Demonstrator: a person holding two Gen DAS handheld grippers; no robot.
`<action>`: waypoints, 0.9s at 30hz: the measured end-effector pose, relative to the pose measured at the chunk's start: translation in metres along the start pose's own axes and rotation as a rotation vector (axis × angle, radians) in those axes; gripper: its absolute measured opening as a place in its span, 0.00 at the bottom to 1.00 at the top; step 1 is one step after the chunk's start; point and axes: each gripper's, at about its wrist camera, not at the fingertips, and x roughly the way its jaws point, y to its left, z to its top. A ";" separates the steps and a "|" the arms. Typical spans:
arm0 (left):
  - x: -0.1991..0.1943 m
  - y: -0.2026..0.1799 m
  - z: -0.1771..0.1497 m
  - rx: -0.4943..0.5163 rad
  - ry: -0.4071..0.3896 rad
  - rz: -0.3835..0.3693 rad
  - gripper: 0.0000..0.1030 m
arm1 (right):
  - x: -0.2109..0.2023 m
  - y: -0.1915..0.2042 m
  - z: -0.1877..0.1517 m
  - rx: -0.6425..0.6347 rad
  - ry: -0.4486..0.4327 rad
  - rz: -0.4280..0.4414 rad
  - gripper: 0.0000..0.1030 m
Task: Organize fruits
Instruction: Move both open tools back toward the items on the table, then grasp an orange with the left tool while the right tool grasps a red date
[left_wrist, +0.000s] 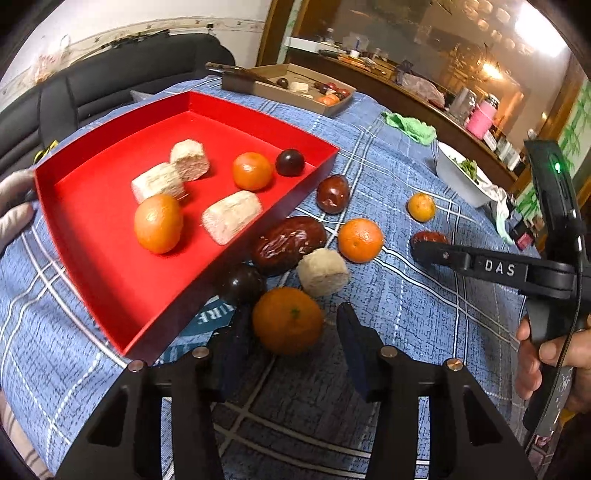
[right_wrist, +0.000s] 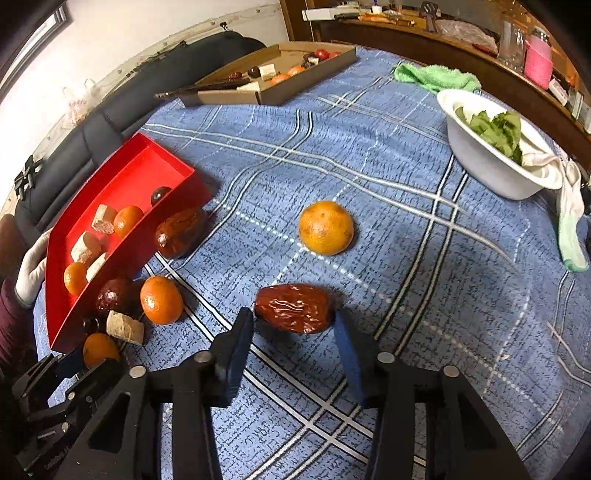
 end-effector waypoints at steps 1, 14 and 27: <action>0.001 0.000 0.000 0.004 0.003 0.004 0.34 | 0.000 0.000 -0.001 0.002 0.002 -0.001 0.47; -0.010 0.003 0.008 -0.018 -0.009 -0.039 0.34 | -0.009 0.001 -0.004 0.016 0.012 0.012 0.14; -0.009 0.008 0.003 -0.032 0.002 -0.054 0.34 | 0.005 0.025 0.020 -0.079 0.009 -0.019 0.47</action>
